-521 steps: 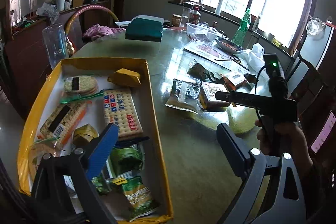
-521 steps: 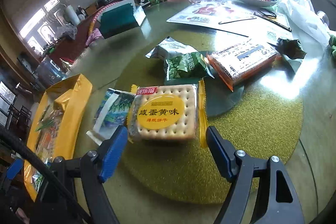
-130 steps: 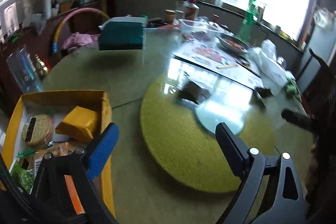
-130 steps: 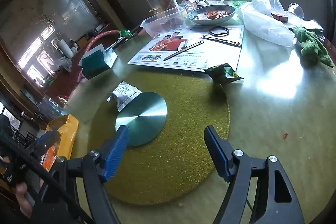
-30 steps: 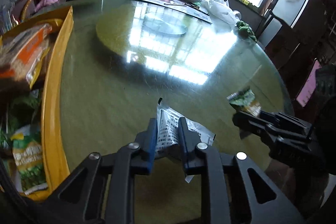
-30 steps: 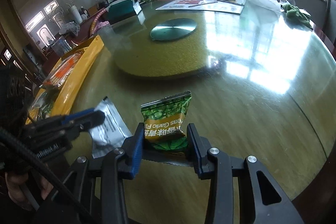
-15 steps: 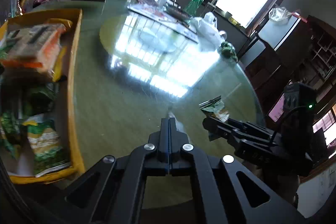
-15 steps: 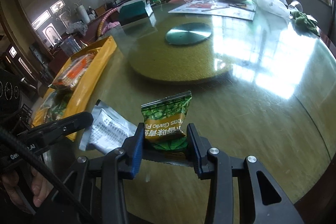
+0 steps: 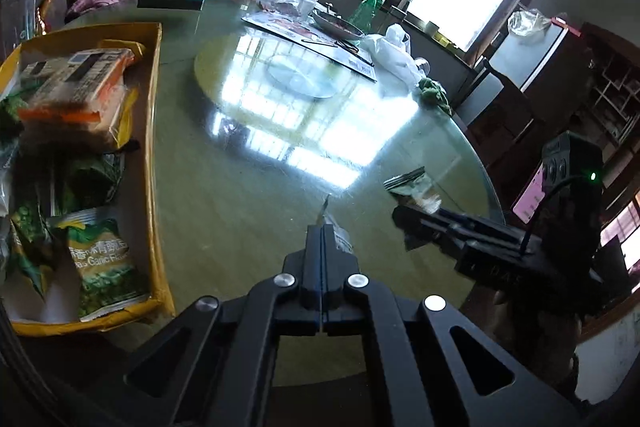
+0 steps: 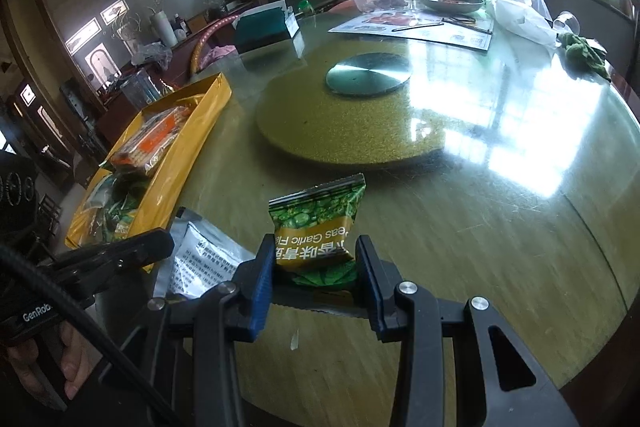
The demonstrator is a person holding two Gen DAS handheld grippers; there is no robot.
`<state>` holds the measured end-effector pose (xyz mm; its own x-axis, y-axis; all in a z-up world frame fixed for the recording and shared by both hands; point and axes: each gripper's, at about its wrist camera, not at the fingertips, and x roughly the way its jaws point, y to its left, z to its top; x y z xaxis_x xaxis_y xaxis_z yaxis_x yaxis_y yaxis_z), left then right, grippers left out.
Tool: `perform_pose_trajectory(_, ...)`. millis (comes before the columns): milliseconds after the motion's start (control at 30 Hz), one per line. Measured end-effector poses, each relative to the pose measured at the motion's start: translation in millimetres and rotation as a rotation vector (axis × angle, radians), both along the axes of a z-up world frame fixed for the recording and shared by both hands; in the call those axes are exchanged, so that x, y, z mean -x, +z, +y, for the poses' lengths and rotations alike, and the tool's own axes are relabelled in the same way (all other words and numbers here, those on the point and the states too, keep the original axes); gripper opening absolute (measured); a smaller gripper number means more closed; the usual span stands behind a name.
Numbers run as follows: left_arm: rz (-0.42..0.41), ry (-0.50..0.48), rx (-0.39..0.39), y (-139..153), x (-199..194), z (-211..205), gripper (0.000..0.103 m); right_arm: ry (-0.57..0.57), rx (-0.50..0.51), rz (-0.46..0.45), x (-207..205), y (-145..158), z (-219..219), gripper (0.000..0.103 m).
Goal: Organize snacks
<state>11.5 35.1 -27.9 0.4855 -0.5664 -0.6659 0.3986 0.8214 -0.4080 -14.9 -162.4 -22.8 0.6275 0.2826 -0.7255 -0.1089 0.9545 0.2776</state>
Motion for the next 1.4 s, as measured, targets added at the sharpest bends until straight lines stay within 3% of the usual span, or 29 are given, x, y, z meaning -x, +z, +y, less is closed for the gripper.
perform_pose_trajectory(233, 0.000, 0.031, 0.138, 29.6, 7.8, 36.7, 0.000, 0.026, -0.018, -0.018, 3.4, 8.6, 10.9, 0.039)
perform_pose_trajectory(567, -0.108, 0.238, 0.112, 75.8, 27.0, 128.9, 0.000, 0.273, -0.057, -0.055, -11.9, 33.8, 109.3, 0.039)
perform_pose_trajectory(800, -0.101, 0.388, 0.072, 60.1, 21.9, 185.9, 0.000, 0.426, -0.048, -0.047, -37.7, 33.4, 189.6, 0.039)
perform_pose_trajectory(967, -0.068, 0.425, 0.074, 42.8, 11.2, 202.2, 0.000, 0.455, -0.053, -0.005, -52.6, 20.4, 213.2, 0.039)
perform_pose_trajectory(1067, -0.088, 0.450, 0.031, 38.0, 5.0, 202.5, 0.000, 0.454, -0.023, 0.009, -55.9, 11.2, 219.0, 0.040)
perform_pose_trajectory(1133, -0.098, 0.457, 0.008, 35.4, 2.1, 198.7, 0.008, 0.433, 0.001, 0.003, -56.5, 9.8, 220.0, 0.042)
perform_pose_trajectory(1167, -0.099, 0.466, -0.028, 34.6, 1.6, 196.4, 0.023, 0.427, 0.009, -0.008, -54.4, 11.8, 217.6, 0.046)
perform_pose_trajectory(1200, -0.109, 0.477, -0.072, 34.2, 2.2, 192.5, 0.053, 0.419, 0.008, -0.021, -52.1, 14.0, 215.6, 0.056)
perform_pose_trajectory(1267, -0.172, 0.512, -0.178, 39.5, 10.3, 181.1, 0.085, 0.390, -0.001, -0.047, -45.5, 19.6, 209.0, 0.070)
perform_pose_trajectory(1333, -0.244, 0.565, -0.237, 47.2, 22.9, 174.0, 0.088, 0.371, -0.011, -0.071, -37.4, 26.7, 200.5, 0.072)
perform_pose_trajectory(1400, -0.246, 0.617, -0.278, 50.1, 27.3, 169.6, 0.092, 0.354, -0.019, -0.088, -29.4, 32.6, 193.8, 0.072)
